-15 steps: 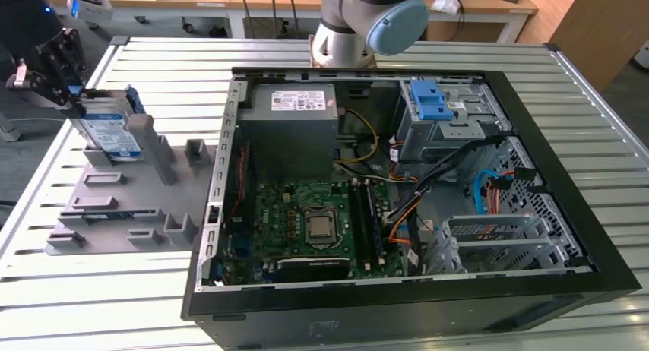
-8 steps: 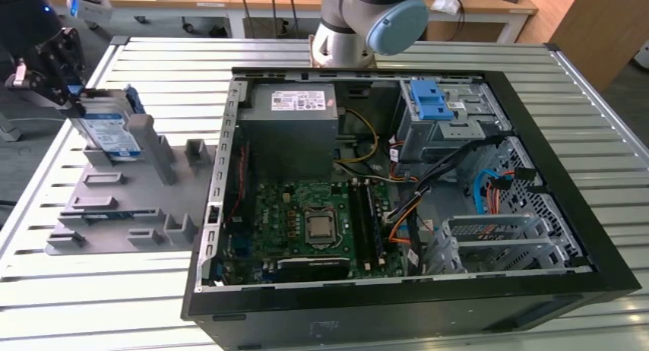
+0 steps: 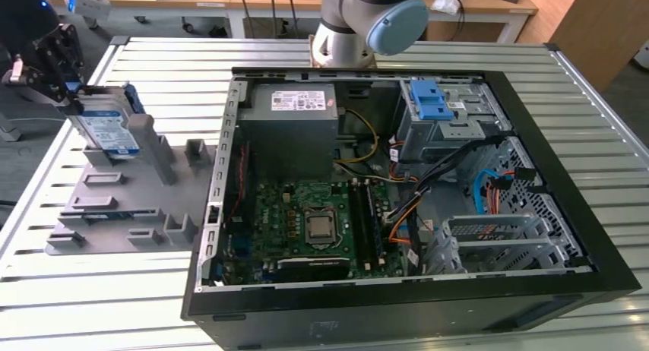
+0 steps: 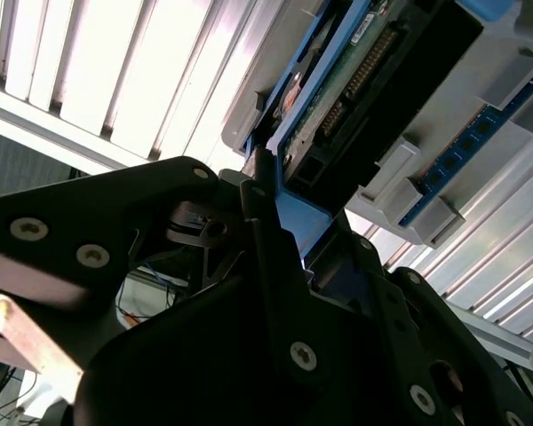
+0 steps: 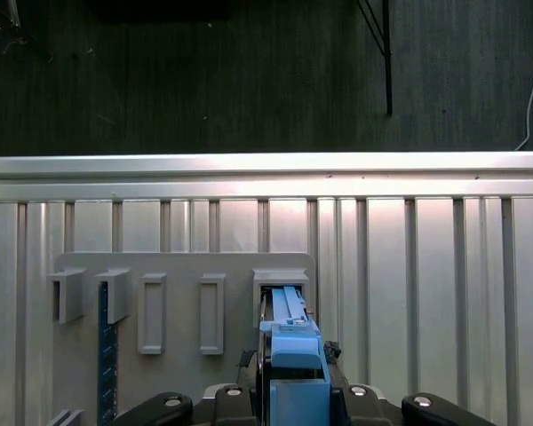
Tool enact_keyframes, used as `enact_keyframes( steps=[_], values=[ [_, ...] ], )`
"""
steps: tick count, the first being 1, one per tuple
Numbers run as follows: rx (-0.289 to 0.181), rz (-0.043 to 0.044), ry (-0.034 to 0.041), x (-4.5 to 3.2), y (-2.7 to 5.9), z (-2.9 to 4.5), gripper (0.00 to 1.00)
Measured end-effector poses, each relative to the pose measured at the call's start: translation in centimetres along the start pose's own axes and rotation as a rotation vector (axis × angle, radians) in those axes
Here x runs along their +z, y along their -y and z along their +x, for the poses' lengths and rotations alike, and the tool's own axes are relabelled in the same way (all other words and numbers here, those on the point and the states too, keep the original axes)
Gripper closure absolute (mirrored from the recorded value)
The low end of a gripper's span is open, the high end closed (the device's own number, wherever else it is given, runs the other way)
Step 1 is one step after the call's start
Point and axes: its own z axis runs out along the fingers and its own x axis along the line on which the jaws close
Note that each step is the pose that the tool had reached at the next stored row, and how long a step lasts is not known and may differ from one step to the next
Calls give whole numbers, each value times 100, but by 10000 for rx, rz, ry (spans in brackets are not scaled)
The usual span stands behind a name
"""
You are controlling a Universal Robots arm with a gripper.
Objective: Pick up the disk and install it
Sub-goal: 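Pick up the disk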
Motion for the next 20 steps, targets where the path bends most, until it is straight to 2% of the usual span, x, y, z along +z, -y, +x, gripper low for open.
enact_keyframes(
  steps=[4,20],
  values=[
    [-2,-2,-1,-8,0,0,64],
    [-1,0,2,-130,-3,0,64]
  ],
)
